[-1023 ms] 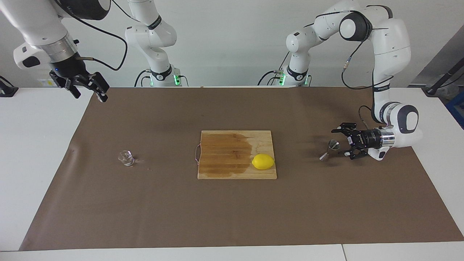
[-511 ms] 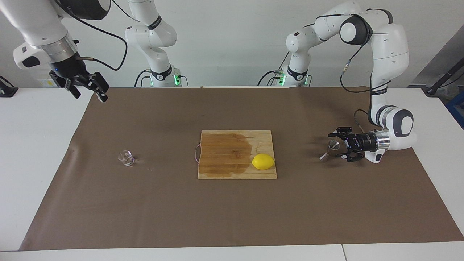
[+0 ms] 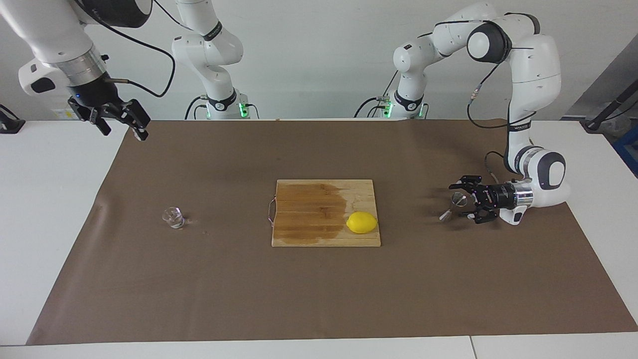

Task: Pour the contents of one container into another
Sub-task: 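Close the left gripper on the metal jigger cup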

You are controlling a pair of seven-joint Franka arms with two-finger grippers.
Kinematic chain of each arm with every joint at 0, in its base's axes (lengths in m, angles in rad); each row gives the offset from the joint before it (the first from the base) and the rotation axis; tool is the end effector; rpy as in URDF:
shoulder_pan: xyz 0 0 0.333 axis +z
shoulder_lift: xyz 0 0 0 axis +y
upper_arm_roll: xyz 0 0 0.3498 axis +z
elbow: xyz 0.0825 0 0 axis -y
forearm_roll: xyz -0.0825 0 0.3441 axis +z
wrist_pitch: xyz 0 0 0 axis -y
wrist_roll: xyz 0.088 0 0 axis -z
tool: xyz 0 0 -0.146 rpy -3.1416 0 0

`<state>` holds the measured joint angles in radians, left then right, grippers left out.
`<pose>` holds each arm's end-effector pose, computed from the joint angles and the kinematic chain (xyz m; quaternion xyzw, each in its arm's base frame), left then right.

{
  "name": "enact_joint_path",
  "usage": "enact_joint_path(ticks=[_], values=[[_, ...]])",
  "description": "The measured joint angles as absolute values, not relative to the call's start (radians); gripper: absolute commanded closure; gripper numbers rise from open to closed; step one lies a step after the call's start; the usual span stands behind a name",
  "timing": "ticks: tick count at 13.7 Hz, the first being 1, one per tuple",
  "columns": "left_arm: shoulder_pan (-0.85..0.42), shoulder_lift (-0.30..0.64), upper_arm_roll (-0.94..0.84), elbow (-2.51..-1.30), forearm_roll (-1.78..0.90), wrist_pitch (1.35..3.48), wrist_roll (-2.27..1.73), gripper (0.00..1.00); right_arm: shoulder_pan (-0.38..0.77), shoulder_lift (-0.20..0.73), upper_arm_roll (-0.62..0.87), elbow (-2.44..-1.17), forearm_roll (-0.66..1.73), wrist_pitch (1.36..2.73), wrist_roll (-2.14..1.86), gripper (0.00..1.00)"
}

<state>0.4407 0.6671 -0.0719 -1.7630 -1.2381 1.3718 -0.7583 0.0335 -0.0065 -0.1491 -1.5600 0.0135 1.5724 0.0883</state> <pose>0.5828 0.0692 0.2798 0.4847 0.5238 -0.5125 0.4776 0.5104 -0.0576 0.6274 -0.9947 0.1017 -0.0095 0.0071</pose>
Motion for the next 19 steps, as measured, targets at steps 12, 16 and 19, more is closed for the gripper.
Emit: enact_joint_path(ticks=[12, 16, 19], values=[[0.503, 0.667, -0.123, -1.764, -1.251, 1.377, -0.752, 0.0, 0.033, -0.006, -0.149, -1.56, 0.014, 1.572, 0.088, 0.0], [0.503, 0.667, -0.125, -1.764, -1.255, 1.377, -0.752, 0.0, 0.034, -0.006, -0.149, -1.56, 0.014, 1.572, 0.088, 0.0], [0.503, 0.667, -0.127, -1.767, -1.256, 1.377, -0.751, 0.0, 0.034, -0.007, -0.149, -1.557, 0.014, 1.572, 0.088, 0.0]])
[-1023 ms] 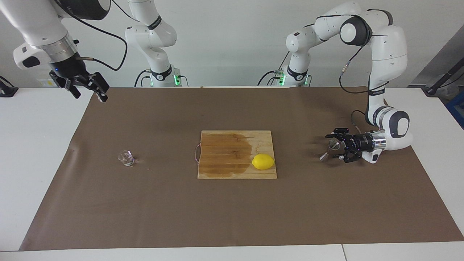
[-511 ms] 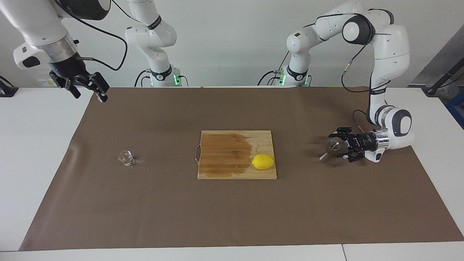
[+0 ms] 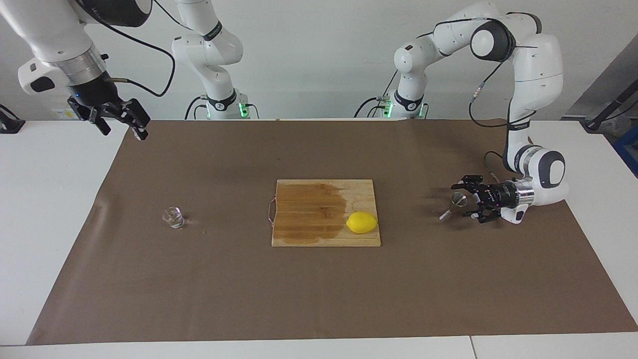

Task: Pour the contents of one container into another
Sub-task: 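Close the left gripper on the metal jigger cup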

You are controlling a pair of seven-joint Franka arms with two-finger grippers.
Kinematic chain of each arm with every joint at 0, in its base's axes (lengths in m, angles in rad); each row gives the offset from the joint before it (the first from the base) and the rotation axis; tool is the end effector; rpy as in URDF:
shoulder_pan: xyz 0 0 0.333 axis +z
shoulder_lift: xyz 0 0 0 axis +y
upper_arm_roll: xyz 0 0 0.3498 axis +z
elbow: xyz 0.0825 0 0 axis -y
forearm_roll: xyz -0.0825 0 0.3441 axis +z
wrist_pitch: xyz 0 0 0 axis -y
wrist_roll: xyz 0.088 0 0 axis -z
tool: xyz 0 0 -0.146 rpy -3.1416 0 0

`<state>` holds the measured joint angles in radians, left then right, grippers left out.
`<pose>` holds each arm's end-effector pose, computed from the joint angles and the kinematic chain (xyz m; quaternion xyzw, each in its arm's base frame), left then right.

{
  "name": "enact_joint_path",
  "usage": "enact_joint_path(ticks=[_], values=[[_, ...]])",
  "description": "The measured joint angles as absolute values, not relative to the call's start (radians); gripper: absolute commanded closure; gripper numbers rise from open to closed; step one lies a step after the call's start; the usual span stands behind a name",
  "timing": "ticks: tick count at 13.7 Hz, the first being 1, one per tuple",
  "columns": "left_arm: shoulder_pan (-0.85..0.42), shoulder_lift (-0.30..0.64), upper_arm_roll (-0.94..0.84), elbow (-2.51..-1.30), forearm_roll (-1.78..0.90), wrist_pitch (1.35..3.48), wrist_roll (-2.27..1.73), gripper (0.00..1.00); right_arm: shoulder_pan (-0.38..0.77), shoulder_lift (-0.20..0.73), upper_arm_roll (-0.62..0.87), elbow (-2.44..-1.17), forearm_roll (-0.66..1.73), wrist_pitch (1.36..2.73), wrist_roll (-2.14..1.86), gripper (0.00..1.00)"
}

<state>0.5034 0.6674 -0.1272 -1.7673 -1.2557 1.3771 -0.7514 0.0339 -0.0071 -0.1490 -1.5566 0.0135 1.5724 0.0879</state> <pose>0.5837 0.0789 0.2865 0.4714 0.5171 -0.5087 0.5017 0.5104 -0.0573 0.6292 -0.9948 0.1013 -0.0115 0.0071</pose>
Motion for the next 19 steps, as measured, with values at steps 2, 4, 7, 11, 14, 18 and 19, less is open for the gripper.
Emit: enact_joint_path(ticks=[2, 4, 7, 11, 14, 18, 19], values=[[0.503, 0.667, -0.13, -1.768, -1.256, 1.377, -0.737, 0.0, 0.034, -0.008, -0.149, -1.556, 0.014, 1.572, 0.088, 0.0], [0.503, 0.668, -0.132, -1.773, -1.256, 1.377, -0.718, 0.02, 0.034, -0.009, -0.149, -1.556, 0.014, 1.57, 0.088, 0.0], [0.503, 0.668, -0.134, -1.776, -1.256, 1.38, -0.71, 0.1, 0.034, -0.011, -0.149, -1.557, 0.014, 1.569, 0.088, 0.0], [0.503, 0.668, -0.135, -1.776, -1.256, 1.385, -0.709, 0.19, 0.034, -0.012, -0.149, -1.557, 0.014, 1.568, 0.088, 0.0], [0.503, 0.668, -0.135, -1.776, -1.256, 1.396, -0.709, 0.29, 0.034, -0.012, -0.149, -1.557, 0.014, 1.568, 0.088, 0.0], [0.503, 0.668, -0.136, -1.777, -1.261, 1.402, -0.709, 0.32, 0.034, -0.012, -0.149, -1.557, 0.014, 1.568, 0.088, 0.0], [0.503, 0.668, -0.136, -1.777, -1.262, 1.403, -0.709, 0.35, 0.034, -0.012, -0.149, -1.557, 0.014, 1.568, 0.088, 0.0]])
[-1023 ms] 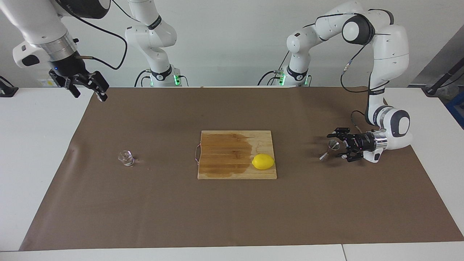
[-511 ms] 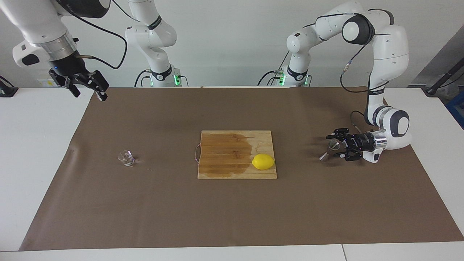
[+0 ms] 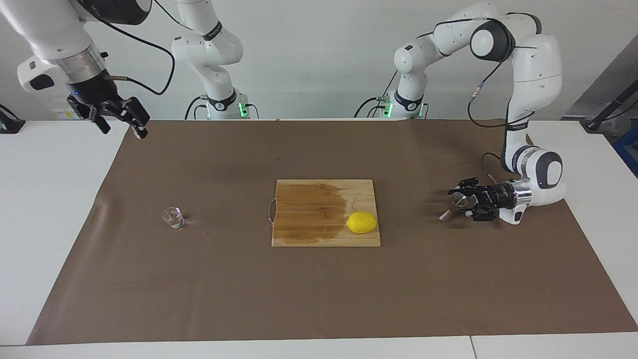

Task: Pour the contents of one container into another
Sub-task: 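Close the left gripper on the metal jigger cup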

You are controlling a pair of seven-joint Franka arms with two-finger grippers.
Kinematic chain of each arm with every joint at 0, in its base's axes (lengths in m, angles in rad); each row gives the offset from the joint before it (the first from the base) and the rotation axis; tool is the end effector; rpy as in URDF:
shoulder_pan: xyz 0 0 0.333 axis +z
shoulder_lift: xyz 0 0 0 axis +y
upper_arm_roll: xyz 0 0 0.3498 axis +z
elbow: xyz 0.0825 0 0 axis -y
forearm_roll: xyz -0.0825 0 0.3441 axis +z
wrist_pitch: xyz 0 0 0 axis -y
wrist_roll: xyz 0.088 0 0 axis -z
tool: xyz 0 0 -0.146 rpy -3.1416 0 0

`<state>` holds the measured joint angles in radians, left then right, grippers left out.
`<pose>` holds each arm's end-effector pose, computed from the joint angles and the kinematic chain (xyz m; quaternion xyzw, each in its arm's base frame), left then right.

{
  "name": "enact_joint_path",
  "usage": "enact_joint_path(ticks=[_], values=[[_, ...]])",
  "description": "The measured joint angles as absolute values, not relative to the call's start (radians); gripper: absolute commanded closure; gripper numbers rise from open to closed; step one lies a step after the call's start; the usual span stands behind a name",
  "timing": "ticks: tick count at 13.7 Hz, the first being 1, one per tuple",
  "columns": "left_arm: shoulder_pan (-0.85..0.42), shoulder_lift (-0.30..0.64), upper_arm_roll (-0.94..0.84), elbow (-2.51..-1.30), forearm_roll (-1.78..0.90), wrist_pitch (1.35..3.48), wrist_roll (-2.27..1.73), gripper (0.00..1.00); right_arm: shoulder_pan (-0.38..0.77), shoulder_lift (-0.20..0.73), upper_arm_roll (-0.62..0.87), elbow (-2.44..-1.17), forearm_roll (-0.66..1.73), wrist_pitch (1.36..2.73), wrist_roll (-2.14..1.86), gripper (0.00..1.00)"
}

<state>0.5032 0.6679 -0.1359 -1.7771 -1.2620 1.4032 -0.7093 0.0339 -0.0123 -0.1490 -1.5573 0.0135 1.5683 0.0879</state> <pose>0.5849 0.0757 0.2822 0.4789 0.5139 -0.4943 0.5121 0.5082 -0.0573 0.6312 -0.9948 0.1012 -0.0117 0.0075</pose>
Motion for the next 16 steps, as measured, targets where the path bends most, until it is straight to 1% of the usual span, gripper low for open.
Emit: enact_joint_path(ticks=[4, 6, 7, 9, 13, 15, 16], values=[[0.504, 0.668, -0.134, -1.778, -1.263, 1.406, -0.725, 0.35, 0.034, -0.012, -0.149, -1.557, 0.014, 1.568, 0.088, 0.0], [0.504, 0.668, -0.134, -1.778, -1.263, 1.407, -0.751, 0.39, 0.034, -0.012, -0.149, -1.557, 0.014, 1.568, 0.088, 0.0], [0.504, 0.668, -0.134, -1.778, -1.264, 1.407, -0.757, 0.39, 0.034, -0.012, -0.149, -1.557, 0.014, 1.568, 0.088, 0.0], [0.505, 0.668, -0.134, -1.778, -1.264, 1.407, -0.762, 0.44, 0.034, -0.012, -0.149, -1.557, 0.014, 1.568, 0.088, 0.0], [0.505, 0.668, -0.134, -1.778, -1.264, 1.408, -0.762, 0.6, 0.034, -0.012, -0.149, -1.557, 0.014, 1.568, 0.088, 0.0], [0.505, 0.668, -0.135, -1.778, -1.266, 1.408, -0.762, 0.63, 0.034, -0.012, -0.149, -1.557, 0.014, 1.568, 0.088, 0.0], [0.505, 0.668, -0.136, -1.778, -1.268, 1.409, -0.762, 0.63, 0.034, -0.012, -0.149, -1.557, 0.014, 1.568, 0.088, 0.0]])
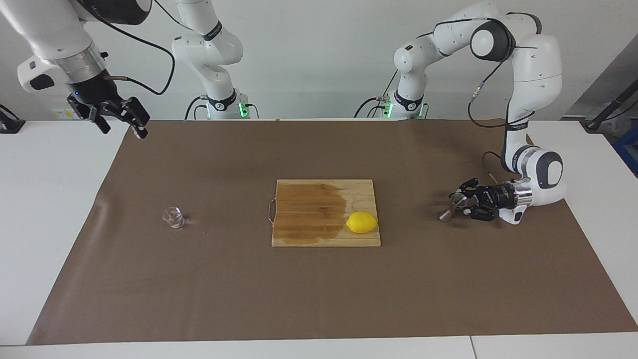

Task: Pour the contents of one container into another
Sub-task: 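Close the left gripper on the metal jigger cup, then carry the jigger cup with the left gripper onto the cutting board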

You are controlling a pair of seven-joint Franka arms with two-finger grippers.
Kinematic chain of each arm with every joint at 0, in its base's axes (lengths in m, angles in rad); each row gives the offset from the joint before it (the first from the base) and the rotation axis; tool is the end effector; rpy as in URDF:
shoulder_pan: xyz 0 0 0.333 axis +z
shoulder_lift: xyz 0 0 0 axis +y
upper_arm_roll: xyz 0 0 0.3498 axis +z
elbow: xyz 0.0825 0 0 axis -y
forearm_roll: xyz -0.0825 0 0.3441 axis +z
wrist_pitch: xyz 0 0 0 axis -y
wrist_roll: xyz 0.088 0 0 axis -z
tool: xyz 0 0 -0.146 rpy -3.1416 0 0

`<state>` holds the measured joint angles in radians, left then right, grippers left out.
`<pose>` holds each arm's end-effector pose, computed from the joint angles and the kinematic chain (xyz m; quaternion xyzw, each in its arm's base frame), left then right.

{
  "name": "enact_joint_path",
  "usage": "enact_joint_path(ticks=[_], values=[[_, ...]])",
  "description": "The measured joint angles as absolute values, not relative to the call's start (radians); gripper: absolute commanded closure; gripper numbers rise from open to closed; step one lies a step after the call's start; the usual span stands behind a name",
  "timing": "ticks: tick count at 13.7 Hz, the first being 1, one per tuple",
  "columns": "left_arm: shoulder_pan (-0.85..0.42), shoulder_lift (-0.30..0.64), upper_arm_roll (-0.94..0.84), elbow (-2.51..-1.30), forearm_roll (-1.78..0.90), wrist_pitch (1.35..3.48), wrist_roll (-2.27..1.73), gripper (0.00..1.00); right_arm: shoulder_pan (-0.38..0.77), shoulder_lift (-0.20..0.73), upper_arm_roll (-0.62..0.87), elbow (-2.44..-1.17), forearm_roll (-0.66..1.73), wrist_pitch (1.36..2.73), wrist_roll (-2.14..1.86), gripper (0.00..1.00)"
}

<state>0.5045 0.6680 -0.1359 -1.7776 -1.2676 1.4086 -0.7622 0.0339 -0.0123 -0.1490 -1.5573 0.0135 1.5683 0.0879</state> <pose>0.5859 0.0769 0.2820 0.4629 0.5285 -0.5053 0.5011 0.5082 -0.0573 0.6312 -0.9948 0.1012 -0.0117 0.0075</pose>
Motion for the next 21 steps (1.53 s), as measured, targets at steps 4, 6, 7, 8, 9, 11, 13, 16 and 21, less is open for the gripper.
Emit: enact_joint_path(ticks=[4, 6, 7, 8, 9, 11, 13, 16, 21], values=[[0.505, 0.668, -0.152, -1.776, -1.273, 1.409, -0.762, 0.63, 0.034, -0.012, -0.149, -1.557, 0.014, 1.568, 0.088, 0.0], [0.505, 0.668, -0.172, -1.769, -1.282, 1.409, -0.762, 0.62, 0.034, -0.012, -0.149, -1.557, 0.014, 1.568, 0.088, 0.0], [0.505, 0.667, -0.185, -1.763, -1.285, 1.409, -0.762, 0.62, 0.034, -0.012, -0.149, -1.557, 0.014, 1.568, 0.088, 0.0], [0.504, 0.665, -0.197, -1.756, -1.289, 1.409, -0.762, 0.62, 0.034, -0.012, -0.149, -1.557, 0.014, 1.568, 0.088, 0.0], [0.504, 0.659, -0.21, -1.751, -1.302, 1.409, -0.766, 0.62, 0.034, -0.012, -0.149, -1.557, 0.014, 1.568, 0.088, 0.0], [0.492, 0.636, -0.239, -1.748, -1.346, 1.409, -0.794, 0.62, 0.034, -0.012, -0.149, -1.557, 0.014, 1.568, 0.088, 0.0], [0.443, 0.601, -0.245, -1.751, -1.388, 1.437, -0.813, 0.62, 0.034, -0.012, -0.149, -1.557, 0.014, 1.568, 0.088, 0.0], [0.354, 0.559, -0.244, -1.779, -1.46, 1.483, -0.822, 0.62, 0.034, -0.012, -0.149, -1.557, 0.014, 1.568, 0.088, 0.0], [0.227, 0.524, -0.243, -1.841, -1.569, 1.569, -0.822, 0.61, 0.034, -0.012, -0.149, -1.557, 0.014, 1.568, 0.088, 0.0]])
